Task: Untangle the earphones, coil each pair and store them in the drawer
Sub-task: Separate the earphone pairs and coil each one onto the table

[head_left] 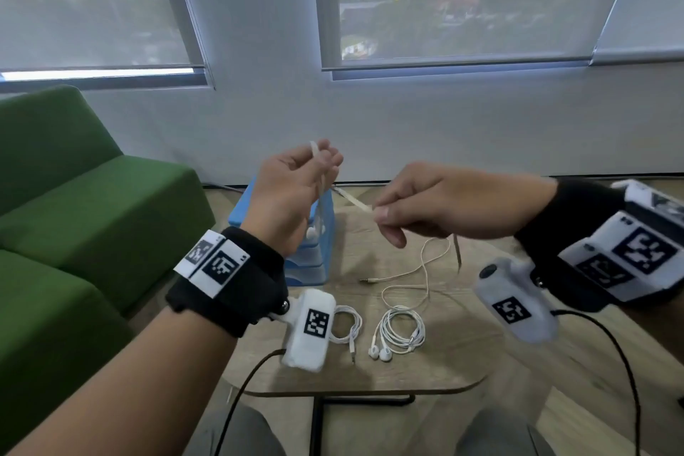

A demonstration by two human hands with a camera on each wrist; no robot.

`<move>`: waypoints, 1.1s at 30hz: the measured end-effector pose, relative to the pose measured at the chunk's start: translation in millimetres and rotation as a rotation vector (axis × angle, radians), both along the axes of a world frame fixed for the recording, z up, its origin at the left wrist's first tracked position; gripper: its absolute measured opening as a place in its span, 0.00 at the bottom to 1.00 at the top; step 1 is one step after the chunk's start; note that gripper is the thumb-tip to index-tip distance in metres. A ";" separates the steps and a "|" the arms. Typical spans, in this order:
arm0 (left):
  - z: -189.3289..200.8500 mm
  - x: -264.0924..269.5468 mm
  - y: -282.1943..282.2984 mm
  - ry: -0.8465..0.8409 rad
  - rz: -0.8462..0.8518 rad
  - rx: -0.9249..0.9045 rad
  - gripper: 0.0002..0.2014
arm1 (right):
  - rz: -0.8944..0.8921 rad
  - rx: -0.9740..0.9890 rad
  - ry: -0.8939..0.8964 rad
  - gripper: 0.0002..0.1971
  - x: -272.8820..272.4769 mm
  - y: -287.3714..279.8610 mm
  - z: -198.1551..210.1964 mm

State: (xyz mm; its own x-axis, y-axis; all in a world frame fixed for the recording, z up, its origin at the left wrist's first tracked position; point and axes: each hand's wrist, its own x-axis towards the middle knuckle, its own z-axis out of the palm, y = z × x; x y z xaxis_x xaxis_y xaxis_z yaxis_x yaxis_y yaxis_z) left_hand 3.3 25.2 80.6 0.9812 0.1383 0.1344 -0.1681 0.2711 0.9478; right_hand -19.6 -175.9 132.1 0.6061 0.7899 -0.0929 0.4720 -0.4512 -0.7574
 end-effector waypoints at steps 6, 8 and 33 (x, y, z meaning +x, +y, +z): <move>-5.1 -19.3 -11.7 -0.100 -0.226 0.425 0.15 | -0.173 0.010 -0.212 0.09 21.7 -17.2 48.8; 0.3 -28.0 -12.2 -0.100 -0.288 0.451 0.16 | -0.175 -0.078 -0.338 0.04 30.8 -23.2 57.8; 26.2 -27.1 -12.7 0.083 -0.329 -0.132 0.17 | -0.120 -0.135 -0.394 0.21 49.4 -25.2 -36.4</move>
State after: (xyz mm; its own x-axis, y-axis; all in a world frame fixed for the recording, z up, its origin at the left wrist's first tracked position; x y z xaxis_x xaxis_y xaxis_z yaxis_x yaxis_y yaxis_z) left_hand -23.7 12.4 106.8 0.9829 -0.1755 0.0549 0.0241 0.4190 0.9077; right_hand 29.8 -201.2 95.6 0.7027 0.7085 0.0657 0.6513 -0.6033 -0.4603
